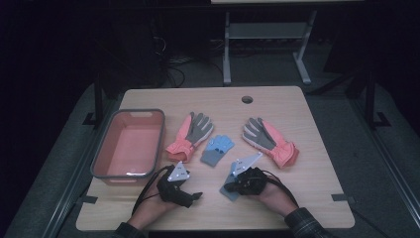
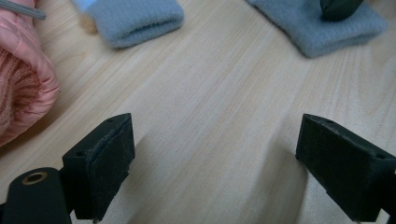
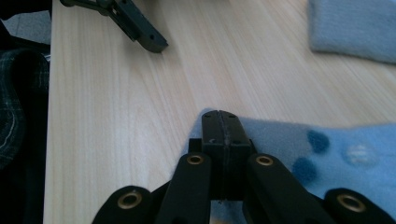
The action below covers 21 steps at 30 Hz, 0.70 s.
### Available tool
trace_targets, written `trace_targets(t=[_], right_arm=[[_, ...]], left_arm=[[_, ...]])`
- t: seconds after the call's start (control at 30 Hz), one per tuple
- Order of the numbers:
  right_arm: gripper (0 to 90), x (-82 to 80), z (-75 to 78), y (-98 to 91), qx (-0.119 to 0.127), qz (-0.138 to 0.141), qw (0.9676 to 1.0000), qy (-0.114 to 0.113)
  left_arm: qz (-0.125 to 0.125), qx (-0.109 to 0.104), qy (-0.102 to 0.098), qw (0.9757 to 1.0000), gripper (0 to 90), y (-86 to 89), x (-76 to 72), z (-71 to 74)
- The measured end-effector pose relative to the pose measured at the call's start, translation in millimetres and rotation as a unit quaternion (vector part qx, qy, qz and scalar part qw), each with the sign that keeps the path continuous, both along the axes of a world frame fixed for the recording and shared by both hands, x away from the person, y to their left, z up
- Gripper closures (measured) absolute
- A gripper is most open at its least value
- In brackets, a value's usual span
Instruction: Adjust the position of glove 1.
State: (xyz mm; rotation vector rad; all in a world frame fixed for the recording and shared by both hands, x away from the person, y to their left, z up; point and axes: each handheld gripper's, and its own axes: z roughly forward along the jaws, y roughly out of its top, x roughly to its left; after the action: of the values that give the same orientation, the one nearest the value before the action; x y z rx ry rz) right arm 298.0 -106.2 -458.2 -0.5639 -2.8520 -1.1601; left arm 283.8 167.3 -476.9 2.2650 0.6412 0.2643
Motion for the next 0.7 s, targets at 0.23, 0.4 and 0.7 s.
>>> trace_targets(t=[0.23, 0.4, 0.7], right_arm=[[82.7, 7.0, 16.8, -6.8, 0.016, -0.037, 0.9991, -0.012], [78.6, 25.6, 20.8, -10.9, 0.015, -0.074, 0.9971, -0.008], [73.7, 35.1, 5.7, -3.1, -0.016, -0.077, 0.9969, 0.006]], left_arm=[[-0.002, 0.004, -0.001, 1.0000, 11.0, 0.4, 0.3, 0.2], [-0.004, 0.007, -0.004, 1.0000, 11.0, 0.8, 0.8, 0.5], [-0.003, 0.005, -0.002, 1.0000, 11.0, 0.6, 0.4, 0.4]])
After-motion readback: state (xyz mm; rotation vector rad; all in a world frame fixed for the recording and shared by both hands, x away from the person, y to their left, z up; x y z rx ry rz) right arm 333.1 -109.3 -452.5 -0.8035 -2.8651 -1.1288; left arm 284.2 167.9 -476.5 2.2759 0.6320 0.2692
